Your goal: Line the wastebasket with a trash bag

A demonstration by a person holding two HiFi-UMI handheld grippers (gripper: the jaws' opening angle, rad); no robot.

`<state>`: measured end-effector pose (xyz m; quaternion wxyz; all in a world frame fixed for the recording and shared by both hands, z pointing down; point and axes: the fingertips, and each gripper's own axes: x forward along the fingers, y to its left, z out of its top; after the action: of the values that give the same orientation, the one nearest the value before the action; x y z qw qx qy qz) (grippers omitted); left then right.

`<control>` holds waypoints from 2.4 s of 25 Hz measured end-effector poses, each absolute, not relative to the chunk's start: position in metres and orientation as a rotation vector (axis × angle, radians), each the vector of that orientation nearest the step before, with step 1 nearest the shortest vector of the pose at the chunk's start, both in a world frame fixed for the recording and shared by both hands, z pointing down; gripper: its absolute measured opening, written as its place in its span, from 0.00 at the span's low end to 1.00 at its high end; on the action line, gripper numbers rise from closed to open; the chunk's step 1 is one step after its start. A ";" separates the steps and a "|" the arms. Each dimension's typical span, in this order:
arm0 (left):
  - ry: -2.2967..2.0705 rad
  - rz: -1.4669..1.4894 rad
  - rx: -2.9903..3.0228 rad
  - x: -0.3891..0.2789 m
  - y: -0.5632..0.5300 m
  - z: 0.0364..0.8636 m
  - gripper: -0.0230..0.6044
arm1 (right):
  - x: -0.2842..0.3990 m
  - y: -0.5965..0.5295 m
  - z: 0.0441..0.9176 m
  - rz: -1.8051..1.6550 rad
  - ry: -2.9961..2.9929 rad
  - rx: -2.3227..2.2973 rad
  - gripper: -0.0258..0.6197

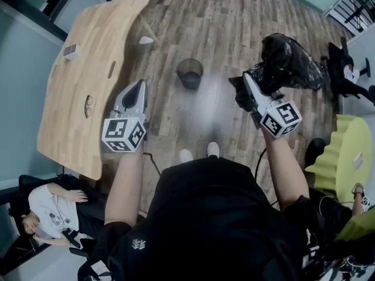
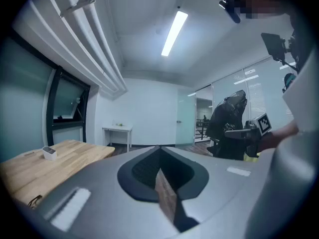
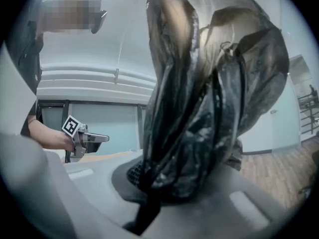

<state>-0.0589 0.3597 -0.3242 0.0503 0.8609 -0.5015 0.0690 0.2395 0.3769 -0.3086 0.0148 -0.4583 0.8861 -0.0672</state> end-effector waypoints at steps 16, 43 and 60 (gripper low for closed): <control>-1.606 0.247 2.564 -0.043 0.343 -0.307 0.05 | 0.263 0.352 -0.294 -0.191 2.782 -1.351 0.04; -1.521 0.302 2.613 -0.112 0.112 -0.260 0.05 | 0.200 0.138 -0.259 -0.222 2.827 -1.488 0.04; -1.403 0.274 2.698 -0.115 -0.035 -0.257 0.05 | 0.152 0.010 -0.266 -0.138 2.869 -1.413 0.04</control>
<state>-0.1148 -0.0347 -0.2571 0.0442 0.8827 -0.4591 0.0897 0.1516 0.0098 -0.2658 -0.0297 -0.4413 0.8958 -0.0432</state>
